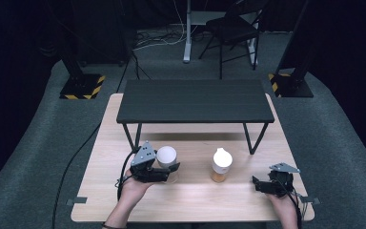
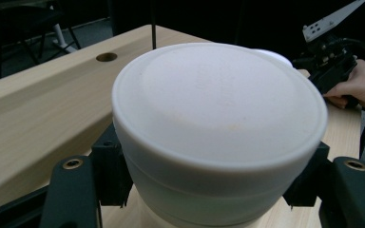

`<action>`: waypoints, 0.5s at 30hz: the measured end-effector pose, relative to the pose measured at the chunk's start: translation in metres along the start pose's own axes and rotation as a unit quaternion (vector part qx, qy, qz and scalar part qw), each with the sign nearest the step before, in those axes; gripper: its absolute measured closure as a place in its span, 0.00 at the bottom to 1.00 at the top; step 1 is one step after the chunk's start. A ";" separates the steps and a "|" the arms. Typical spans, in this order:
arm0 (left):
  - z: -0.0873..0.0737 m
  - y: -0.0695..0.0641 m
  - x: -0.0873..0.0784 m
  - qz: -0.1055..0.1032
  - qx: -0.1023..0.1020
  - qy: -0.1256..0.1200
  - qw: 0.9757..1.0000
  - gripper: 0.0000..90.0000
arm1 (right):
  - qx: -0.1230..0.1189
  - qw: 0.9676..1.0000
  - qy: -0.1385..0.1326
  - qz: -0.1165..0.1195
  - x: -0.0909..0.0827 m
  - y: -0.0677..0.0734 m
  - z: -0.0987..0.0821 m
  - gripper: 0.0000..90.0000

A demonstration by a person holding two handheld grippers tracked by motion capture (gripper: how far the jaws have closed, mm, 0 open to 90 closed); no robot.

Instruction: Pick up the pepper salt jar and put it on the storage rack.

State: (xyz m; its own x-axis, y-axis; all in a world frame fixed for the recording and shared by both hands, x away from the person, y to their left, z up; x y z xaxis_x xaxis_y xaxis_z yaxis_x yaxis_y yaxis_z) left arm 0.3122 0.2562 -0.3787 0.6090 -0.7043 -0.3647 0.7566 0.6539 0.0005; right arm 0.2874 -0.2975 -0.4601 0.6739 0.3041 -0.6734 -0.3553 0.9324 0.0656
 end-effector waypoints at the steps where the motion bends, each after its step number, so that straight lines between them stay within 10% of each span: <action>1: 0.003 0.001 -0.001 -0.001 0.000 -0.002 1.000 0.37 | 0.000 1.000 0.000 0.000 0.000 0.000 0.000 0.05; 15: 0.047 0.020 -0.024 -0.005 0.011 -0.022 1.000 0.37 | 0.000 1.000 0.000 0.000 0.000 0.000 0.000 0.05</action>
State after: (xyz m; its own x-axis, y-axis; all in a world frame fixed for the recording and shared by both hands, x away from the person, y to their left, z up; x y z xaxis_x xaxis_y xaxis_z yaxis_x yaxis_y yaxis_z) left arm 0.3240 0.2727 -0.3262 0.6104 -0.7226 -0.3243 0.7676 0.6406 0.0175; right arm 0.2874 -0.2975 -0.4601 0.6739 0.3042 -0.6733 -0.3554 0.9324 0.0656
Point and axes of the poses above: each handheld gripper's, and its own axes: x roughly forward along the jaws, z roughly out of its top, y roughly to its left, the point moved 4 cm from there along x, roughly forward along the jaws, and after that the axes turned 6 degrees about z, right-handed, at the moved point
